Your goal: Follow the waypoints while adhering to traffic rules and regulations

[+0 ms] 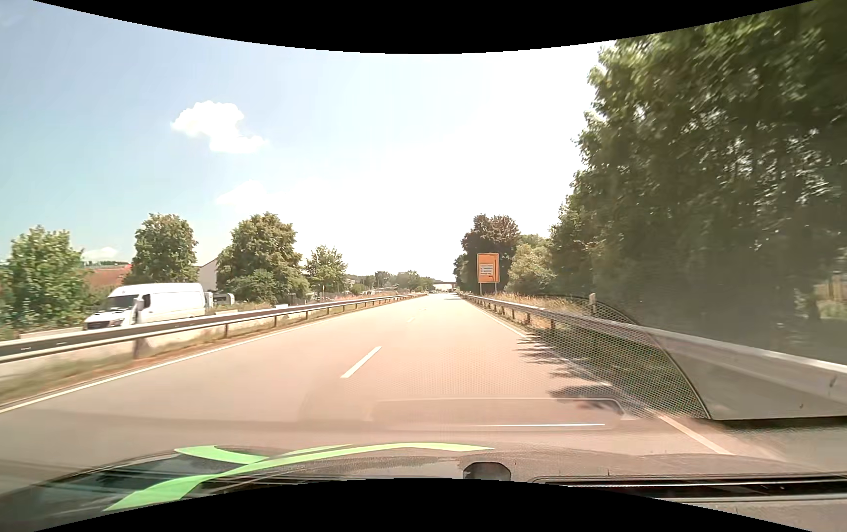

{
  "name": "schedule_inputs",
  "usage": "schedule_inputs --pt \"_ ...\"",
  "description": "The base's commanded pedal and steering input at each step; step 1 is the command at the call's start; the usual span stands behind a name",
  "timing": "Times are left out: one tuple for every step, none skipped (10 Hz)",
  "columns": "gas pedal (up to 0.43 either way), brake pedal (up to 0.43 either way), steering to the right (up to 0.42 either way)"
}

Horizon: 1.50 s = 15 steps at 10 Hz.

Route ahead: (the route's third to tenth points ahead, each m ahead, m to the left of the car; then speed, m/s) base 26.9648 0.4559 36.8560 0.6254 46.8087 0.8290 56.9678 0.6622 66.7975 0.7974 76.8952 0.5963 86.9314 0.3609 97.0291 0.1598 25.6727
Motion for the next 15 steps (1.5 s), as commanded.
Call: schedule_inputs --pt "0.220 0.000 -0.001" --pt "0.220 0.000 -0.001" --pt "0.220 0.000 -0.002" --pt "0.197 0.000 -0.003" --pt "0.189 0.000 -0.003" --pt "0.189 0.000 -0.003" --pt "0.189 0.000 -0.003" --pt "0.189 0.000 -0.003" --pt "0.189 0.000 -0.003" --pt "0.189 0.000 -0.003" --pt "0.189 0.000 -0.003" --pt "0.189 0.000 -0.003" --pt "0.189 0.000 -0.003" --pt "0.189 0.000 -0.003" --pt "0.189 0.000 -0.003"
